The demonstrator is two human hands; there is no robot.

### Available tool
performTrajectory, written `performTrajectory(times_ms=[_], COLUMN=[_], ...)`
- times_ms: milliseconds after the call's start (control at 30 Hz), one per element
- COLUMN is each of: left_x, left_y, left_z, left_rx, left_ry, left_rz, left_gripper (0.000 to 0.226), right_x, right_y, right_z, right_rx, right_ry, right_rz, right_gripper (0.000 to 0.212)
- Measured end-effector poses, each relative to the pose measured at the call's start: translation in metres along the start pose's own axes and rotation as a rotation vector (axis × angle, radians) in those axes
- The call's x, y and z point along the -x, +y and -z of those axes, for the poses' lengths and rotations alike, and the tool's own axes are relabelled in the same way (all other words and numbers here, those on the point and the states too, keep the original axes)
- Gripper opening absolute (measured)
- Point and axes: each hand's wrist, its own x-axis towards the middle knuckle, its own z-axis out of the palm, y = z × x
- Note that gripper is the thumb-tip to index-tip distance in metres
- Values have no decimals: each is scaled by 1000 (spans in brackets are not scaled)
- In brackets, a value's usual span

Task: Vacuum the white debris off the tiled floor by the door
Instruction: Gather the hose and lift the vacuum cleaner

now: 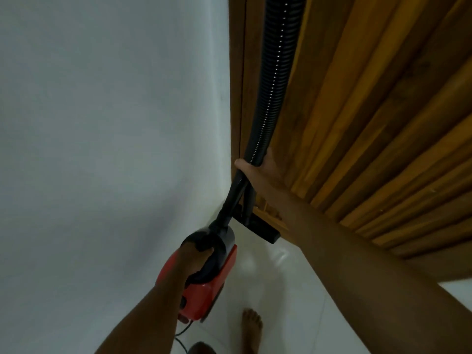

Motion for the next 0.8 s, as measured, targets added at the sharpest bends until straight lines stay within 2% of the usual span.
performTrajectory(times_ms=[100, 200, 467, 533, 633, 667, 800], left_x=[-51, -104, -242, -276, -325, -341, -399], left_y=[7, 7, -24, -33, -50, -56, -81], left_z=[13, 14, -33, -50, -78, -87, -121], left_rx=[-37, -60, -79, -81, -87, -87, -57], left_ry=[-19, -38, -58, -61, -56, -50, -54], left_rz=[30, 30, 42, 39, 47, 45, 69], left_gripper=[52, 53, 18, 28, 22, 28, 39], right_x=[-50, -96, -169, -183, -207, -215, -237], right_y=[17, 53, 186, 223, 281, 299, 355], right_z=[-21, -46, -106, -124, -149, -156, -181], right_rx=[-3, -49, -39, -81, -173, -187, -183], right_ry=[-31, -46, -31, -65, -61, -76, -86], right_rz=[-64, -144, -234, -283, -331, -359, -392], right_gripper=[45, 45, 50, 65, 86, 92, 110])
